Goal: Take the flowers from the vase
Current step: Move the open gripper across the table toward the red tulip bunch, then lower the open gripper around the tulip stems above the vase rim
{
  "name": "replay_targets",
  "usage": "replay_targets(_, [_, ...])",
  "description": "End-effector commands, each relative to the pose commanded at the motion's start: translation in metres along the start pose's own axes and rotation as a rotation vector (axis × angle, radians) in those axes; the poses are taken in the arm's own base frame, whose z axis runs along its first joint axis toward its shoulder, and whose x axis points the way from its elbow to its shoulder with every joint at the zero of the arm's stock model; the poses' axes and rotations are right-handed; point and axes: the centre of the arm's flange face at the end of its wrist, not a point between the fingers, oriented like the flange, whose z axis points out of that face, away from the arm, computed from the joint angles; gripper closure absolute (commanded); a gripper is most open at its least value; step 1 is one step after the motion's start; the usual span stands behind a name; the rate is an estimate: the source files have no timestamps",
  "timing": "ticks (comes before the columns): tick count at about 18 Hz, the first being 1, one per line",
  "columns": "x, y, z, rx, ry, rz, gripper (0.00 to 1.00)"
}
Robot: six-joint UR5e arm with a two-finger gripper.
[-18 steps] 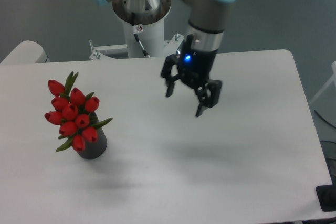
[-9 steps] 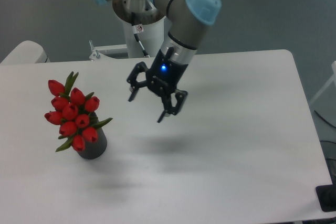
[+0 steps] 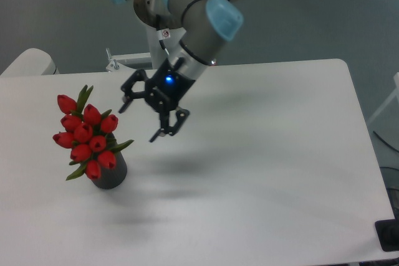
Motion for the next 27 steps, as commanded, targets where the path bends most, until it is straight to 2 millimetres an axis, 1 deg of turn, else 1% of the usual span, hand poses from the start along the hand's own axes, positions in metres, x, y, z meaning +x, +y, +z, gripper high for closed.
replay_targets(1, [0.002,-0.002,0.004,0.014,0.016,0.008,0.0])
replay_targets(3, [-0.001,0.001,0.012,0.019,0.028,0.008,0.0])
replay_targets(7, [-0.002,0.002,0.012,0.022,0.025,0.042,0.0])
replay_targets(10, [0.002,0.009,0.016,0.017,0.036,0.042,0.0])
replay_targets(20, [0.009,0.004,0.023,0.059,0.069,0.073,0.0])
replay_targets(22, [0.01,0.007,0.031,0.054,0.083,0.069,0.0])
replay_targets(27, [0.01,0.007,0.032,0.058,0.086,0.068,0.0])
